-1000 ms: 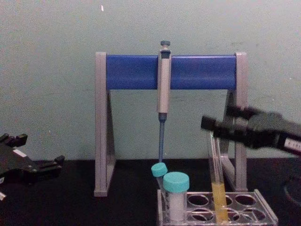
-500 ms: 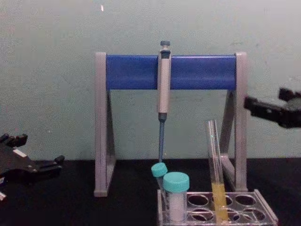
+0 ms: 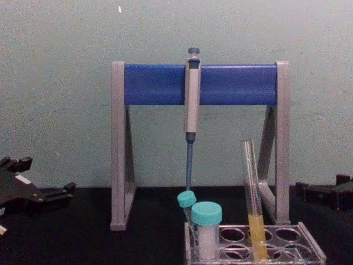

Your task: Pick up the test tube from the test tube rack, shake it, then place it back into the test tube rack.

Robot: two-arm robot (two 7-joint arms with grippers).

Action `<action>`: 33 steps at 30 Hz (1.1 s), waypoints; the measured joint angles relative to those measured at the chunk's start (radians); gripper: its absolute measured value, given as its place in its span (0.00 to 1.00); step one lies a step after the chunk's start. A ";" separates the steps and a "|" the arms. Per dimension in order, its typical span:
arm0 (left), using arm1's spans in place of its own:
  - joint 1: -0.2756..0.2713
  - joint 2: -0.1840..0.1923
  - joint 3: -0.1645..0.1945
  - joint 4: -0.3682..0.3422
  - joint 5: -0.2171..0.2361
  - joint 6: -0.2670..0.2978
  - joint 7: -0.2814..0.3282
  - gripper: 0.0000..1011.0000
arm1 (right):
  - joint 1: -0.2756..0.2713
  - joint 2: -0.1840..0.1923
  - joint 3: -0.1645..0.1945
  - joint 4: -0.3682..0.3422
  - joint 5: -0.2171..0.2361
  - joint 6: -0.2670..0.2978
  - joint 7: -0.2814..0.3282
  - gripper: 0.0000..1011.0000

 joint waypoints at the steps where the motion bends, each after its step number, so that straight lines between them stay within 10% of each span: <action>1: 0.000 0.000 0.000 0.000 0.000 0.000 0.000 0.99 | 0.001 -0.002 0.000 0.005 0.000 0.003 0.003 0.99; 33: 0.000 0.000 0.000 0.000 0.000 0.000 0.000 0.99 | 0.007 -0.011 0.002 0.024 -0.001 0.013 0.019 0.99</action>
